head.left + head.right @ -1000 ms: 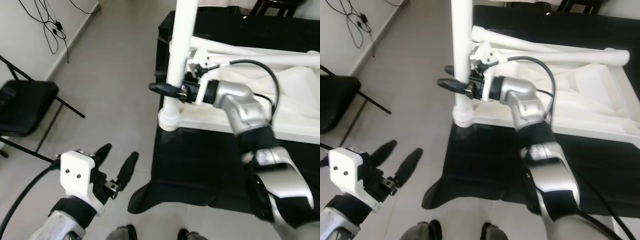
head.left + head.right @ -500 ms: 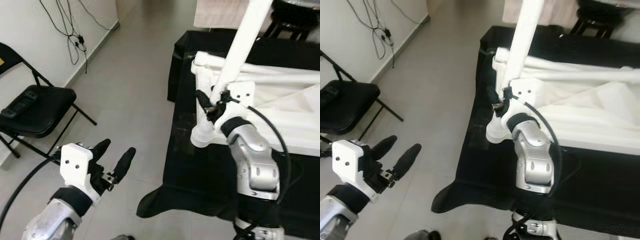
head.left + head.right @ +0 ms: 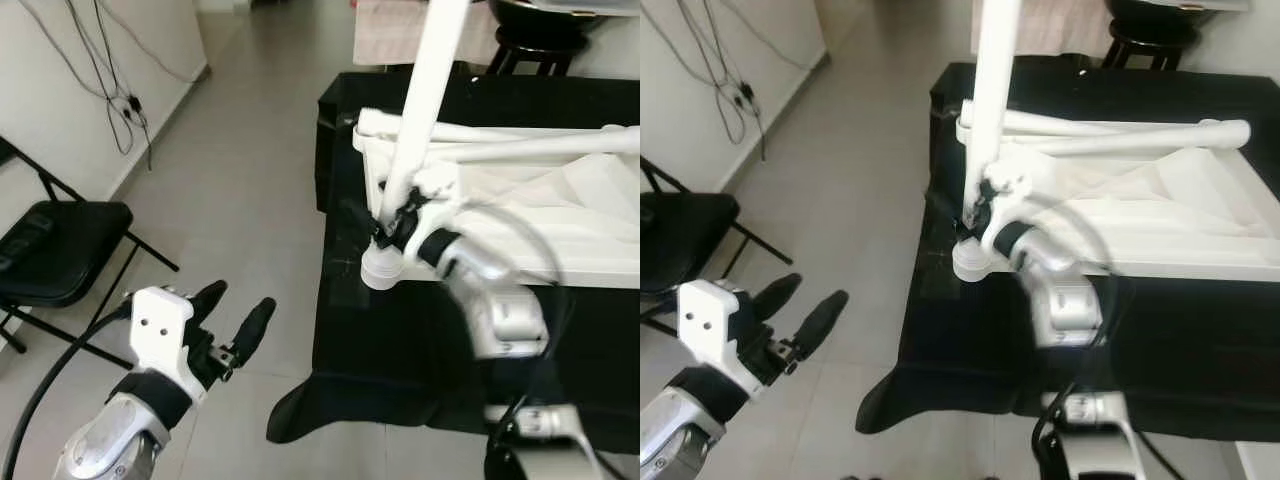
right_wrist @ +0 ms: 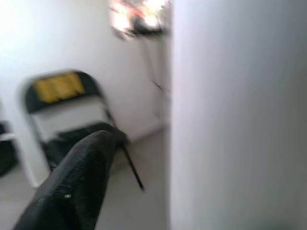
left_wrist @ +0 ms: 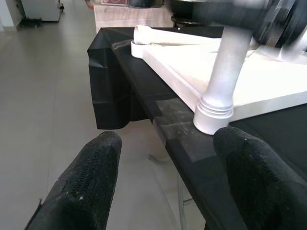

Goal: Building children table

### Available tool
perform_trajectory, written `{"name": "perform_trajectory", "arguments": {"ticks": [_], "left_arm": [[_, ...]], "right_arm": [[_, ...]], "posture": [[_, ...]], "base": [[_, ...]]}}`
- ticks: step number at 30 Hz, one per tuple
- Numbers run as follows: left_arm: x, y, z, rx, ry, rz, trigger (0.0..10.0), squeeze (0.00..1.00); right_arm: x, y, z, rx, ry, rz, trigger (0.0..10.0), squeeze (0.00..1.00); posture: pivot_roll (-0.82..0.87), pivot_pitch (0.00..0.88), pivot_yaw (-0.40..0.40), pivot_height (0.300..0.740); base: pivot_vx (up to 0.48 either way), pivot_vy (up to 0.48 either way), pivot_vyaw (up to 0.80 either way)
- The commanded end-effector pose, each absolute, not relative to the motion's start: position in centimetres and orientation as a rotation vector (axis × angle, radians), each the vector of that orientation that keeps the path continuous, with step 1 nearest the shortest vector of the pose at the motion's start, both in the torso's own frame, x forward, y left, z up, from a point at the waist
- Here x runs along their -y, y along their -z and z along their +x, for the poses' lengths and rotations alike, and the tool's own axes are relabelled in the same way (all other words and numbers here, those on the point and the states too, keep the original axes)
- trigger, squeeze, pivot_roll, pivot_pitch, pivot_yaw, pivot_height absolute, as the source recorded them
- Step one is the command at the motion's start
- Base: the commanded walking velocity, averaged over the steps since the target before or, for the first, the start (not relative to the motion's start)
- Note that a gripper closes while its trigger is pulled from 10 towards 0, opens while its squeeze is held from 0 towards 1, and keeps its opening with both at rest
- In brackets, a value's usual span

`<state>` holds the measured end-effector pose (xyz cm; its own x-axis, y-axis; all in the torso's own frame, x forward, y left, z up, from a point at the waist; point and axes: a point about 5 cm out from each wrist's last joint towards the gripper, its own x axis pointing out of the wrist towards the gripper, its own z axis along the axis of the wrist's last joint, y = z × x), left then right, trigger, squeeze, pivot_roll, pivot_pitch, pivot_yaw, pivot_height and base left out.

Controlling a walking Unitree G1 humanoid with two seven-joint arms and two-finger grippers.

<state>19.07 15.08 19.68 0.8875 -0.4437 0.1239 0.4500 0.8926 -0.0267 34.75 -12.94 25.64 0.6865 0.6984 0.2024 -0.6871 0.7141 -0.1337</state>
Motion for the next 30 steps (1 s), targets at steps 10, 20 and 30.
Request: {"name": "perform_trajectory", "arguments": {"ticks": [10, 20, 30], "left_arm": [[-15.3, -19.7, 18.7, 0.112, 0.468, -0.044, 10.0, 0.0], [-15.0, -19.9, 18.4, 0.111, 0.476, -0.055, 10.0, 0.0], [-15.0, -20.1, 18.4, 0.117, 0.479, -0.066, 10.0, 0.0]], "right_arm": [[11.7, -27.4, 35.6, 0.171, -1.312, -0.166, 10.0, 0.0], [11.4, -27.8, 36.0, 0.155, -1.515, -0.138, 0.0, 0.0], [11.6, -27.5, 36.1, 0.146, -1.53, -0.148, 0.0, 0.0]], "posture": [[0.0, 0.15, 0.012, 0.74], [0.01, 0.18, 0.002, 0.74], [0.0, 0.193, 0.003, 0.74]], "base": [[0.0, 0.0, 0.0], [0.0, 0.0, 0.0], [0.0, 0.0, 0.0]]}}
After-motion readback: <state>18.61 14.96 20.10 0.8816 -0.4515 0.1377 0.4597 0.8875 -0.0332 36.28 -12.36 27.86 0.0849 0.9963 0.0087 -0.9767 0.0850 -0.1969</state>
